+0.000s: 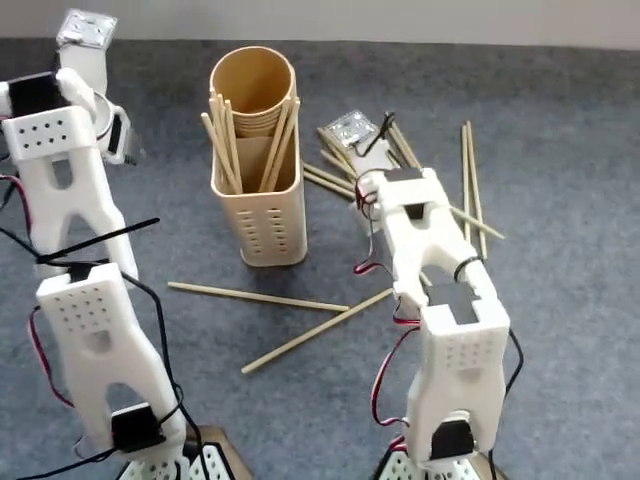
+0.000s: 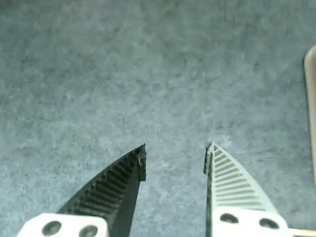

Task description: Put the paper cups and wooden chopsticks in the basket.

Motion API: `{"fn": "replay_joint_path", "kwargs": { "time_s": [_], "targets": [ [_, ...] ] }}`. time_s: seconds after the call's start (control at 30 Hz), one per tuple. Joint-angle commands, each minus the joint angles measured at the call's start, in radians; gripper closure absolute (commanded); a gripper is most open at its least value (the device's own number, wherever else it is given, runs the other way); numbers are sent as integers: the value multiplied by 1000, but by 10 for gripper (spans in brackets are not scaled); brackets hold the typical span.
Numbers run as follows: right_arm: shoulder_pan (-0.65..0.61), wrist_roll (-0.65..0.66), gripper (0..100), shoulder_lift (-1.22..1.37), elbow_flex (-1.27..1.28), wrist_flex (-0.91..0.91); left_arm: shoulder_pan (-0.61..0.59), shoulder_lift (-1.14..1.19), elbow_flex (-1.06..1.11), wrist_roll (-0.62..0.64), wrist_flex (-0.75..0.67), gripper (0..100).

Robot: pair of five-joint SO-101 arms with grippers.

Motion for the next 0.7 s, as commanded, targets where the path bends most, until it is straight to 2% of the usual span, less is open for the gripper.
{"fn": "replay_joint_path", "kwargs": {
  "time_s": [0.0,0.03,0.07,0.13,0.3,0.5,0.67],
  "targets": [
    [5,8,903,30,-127,96,-41,-58,10,-21,-2,780],
    [15,6,974,30,-142,105,-45,-58,10,-21,-2,780],
    [18,6,998,28,-148,105,-48,-58,10,-21,-2,780],
    [41,-9,969,27,-151,105,-51,-58,8,-21,-2,780],
    [67,-92,994,25,-216,173,-53,-58,10,-21,-2,780],
    [99,-239,994,-48,-493,427,-53,-58,10,-21,0,780],
    [130,-359,994,-91,-707,506,-50,-58,10,-18,8,780]
  ]
}}
